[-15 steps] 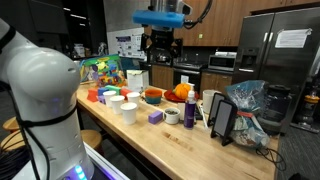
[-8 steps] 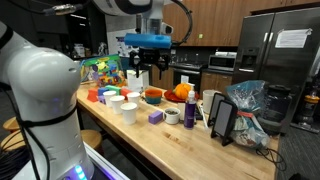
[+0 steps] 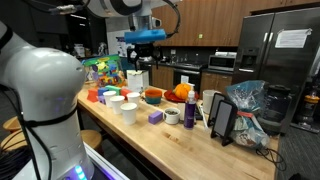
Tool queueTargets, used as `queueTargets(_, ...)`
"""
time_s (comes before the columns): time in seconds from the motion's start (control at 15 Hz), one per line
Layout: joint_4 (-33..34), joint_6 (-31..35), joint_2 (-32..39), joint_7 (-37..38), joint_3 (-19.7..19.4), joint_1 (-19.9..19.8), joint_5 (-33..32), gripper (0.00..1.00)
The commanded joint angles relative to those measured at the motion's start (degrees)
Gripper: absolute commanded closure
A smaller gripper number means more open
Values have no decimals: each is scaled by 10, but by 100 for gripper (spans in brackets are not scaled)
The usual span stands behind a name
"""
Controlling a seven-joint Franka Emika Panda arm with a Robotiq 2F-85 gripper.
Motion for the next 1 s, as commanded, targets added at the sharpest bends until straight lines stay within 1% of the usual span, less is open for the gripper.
queueTargets(0.0, 1, 22, 36, -27, 6, 38, 4, 0)
queueTargets(0.27, -1, -24, 70, -62, 11, 69, 9, 0)
queueTargets(0.6, -2, -59, 108, -82, 20, 60, 8, 0)
queueTargets(0.8, -2, -56, 127, -79, 28, 54, 5, 0)
queueTargets(0.93, -2, -20, 137, -74, 37, 49, -6, 0)
